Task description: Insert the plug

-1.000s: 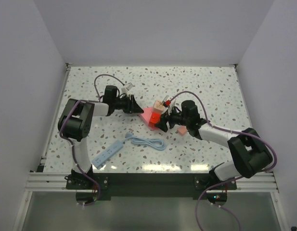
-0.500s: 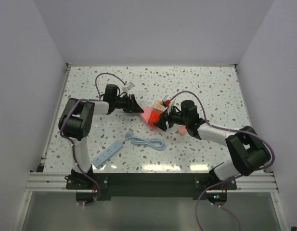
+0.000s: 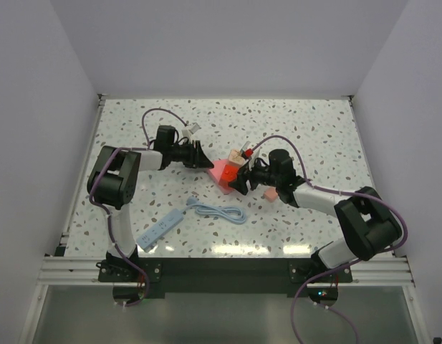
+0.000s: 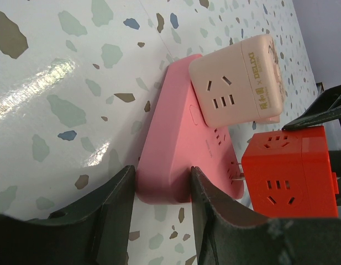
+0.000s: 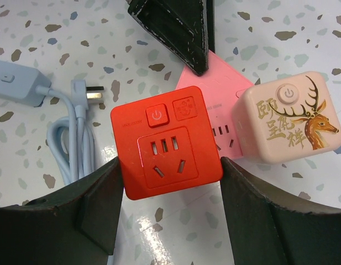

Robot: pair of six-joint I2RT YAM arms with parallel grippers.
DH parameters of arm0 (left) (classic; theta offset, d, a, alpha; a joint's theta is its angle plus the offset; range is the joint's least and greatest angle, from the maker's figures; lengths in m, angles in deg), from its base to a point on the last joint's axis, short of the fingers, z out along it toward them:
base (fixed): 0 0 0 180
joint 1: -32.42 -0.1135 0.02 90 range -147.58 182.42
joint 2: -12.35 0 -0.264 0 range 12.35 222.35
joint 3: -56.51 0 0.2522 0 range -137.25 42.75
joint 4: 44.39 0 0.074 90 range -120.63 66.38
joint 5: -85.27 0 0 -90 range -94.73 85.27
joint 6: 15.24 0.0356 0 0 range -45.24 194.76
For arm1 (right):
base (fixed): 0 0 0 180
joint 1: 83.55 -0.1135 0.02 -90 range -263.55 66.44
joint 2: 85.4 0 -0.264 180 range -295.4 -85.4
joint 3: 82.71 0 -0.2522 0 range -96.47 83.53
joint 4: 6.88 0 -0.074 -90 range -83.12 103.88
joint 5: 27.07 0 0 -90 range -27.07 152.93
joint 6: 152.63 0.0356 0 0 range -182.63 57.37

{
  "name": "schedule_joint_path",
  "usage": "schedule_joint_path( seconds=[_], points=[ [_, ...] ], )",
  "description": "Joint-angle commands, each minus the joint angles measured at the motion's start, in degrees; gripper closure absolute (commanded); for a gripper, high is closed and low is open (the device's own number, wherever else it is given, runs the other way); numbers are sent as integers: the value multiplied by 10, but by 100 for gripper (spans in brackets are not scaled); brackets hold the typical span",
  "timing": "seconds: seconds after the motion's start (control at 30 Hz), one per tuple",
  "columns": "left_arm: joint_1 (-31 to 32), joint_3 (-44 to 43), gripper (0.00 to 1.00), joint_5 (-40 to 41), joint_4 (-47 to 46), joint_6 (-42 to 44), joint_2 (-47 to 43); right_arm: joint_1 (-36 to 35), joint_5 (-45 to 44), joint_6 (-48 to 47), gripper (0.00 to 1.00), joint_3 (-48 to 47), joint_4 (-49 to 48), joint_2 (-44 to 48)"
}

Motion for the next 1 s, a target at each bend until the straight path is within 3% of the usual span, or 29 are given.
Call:
schedule_joint_path(
  seconds=[0.0, 0.97],
  points=[
    [-7, -4, 100, 49, 28, 64, 12, -1, -17, -13, 100, -7, -26, -5],
    [-8, -1, 100, 46, 32, 67, 5, -2, -45, -5, 100, -5, -17, -7]
  ],
)
